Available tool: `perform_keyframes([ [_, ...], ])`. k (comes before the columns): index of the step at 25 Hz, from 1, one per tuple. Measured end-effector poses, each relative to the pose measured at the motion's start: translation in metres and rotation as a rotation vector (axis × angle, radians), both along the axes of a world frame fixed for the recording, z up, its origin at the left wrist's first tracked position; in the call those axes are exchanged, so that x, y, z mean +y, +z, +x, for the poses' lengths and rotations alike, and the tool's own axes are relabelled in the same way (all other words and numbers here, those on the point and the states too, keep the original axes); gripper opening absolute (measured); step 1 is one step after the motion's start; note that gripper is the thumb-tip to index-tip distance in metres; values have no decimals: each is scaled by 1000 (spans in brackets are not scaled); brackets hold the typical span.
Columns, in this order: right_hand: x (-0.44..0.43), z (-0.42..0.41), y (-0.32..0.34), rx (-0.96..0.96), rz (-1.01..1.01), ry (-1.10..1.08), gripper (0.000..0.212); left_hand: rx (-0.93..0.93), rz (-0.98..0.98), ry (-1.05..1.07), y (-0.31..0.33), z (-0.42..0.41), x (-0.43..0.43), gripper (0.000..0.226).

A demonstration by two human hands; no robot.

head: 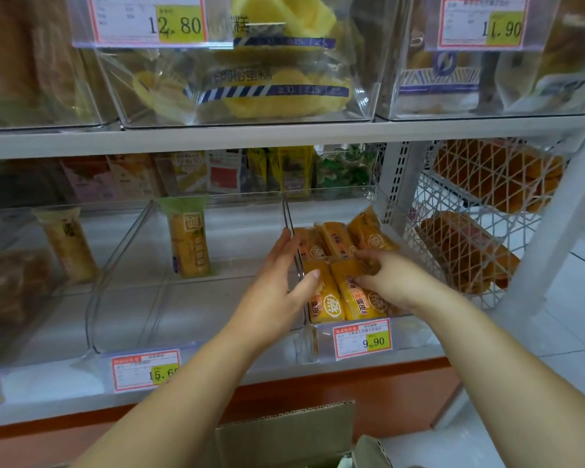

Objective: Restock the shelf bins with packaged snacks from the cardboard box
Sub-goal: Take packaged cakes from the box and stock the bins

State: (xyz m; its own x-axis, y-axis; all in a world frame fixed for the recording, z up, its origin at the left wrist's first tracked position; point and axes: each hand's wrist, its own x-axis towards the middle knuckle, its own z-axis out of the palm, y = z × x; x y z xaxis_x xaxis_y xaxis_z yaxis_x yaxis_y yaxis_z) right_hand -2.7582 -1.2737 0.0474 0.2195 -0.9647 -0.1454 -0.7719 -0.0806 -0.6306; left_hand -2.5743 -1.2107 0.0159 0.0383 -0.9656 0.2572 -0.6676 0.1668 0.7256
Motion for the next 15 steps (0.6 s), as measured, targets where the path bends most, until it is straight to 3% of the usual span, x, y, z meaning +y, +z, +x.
perform_keyframes([
  [7, 1, -8, -7, 101, -17, 37, 50, -43, -16, 15, 5, -1, 2, 65],
  [10, 15, -11, 6, 111, -160, 11, 51, -33, -66, 52, 13, 2, 24, 59],
  [13, 52, -5, 26, -69, -352, 18, 41, -118, -198, 5, 6, 19, 83, 51],
  [15, 88, 4, 31, -171, -285, 143, 26, -143, -130, -48, -20, 34, 133, 47],
])
